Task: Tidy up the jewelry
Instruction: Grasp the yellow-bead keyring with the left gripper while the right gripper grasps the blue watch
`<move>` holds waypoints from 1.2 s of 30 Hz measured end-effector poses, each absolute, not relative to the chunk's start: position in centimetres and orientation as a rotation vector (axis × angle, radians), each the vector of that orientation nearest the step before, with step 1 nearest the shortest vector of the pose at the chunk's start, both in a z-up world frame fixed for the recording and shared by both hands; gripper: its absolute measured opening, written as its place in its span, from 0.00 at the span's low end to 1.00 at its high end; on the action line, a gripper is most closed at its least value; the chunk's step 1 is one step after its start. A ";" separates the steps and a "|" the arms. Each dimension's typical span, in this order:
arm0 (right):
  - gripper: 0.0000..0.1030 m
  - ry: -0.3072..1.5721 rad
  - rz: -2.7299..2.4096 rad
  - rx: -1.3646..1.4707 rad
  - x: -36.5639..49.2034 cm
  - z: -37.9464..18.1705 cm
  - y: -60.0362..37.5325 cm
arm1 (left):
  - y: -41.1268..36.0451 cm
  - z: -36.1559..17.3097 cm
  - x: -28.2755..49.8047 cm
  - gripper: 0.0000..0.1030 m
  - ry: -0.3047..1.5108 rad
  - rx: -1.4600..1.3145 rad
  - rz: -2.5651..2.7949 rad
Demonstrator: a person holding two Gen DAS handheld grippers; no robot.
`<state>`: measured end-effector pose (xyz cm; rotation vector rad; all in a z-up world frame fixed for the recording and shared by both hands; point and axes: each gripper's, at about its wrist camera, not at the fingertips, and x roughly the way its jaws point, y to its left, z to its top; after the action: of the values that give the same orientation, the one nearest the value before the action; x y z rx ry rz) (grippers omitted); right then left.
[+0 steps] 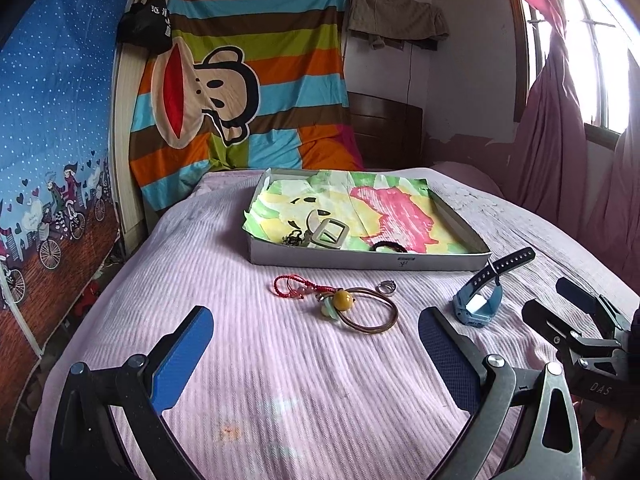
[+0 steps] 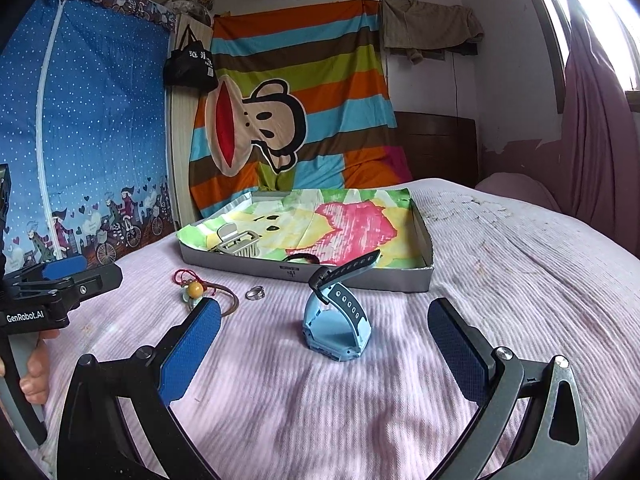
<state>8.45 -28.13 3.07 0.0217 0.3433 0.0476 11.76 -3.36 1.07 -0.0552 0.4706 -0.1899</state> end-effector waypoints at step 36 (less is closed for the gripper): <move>0.97 0.666 0.128 0.138 19.5 -4.0 -27.8 | -4.6 -3.9 20.6 0.44 0.797 -0.258 -0.352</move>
<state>19.53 -27.82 -4.04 0.1382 0.6662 0.1278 20.60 -4.58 -3.95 -0.2577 0.7967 -0.3522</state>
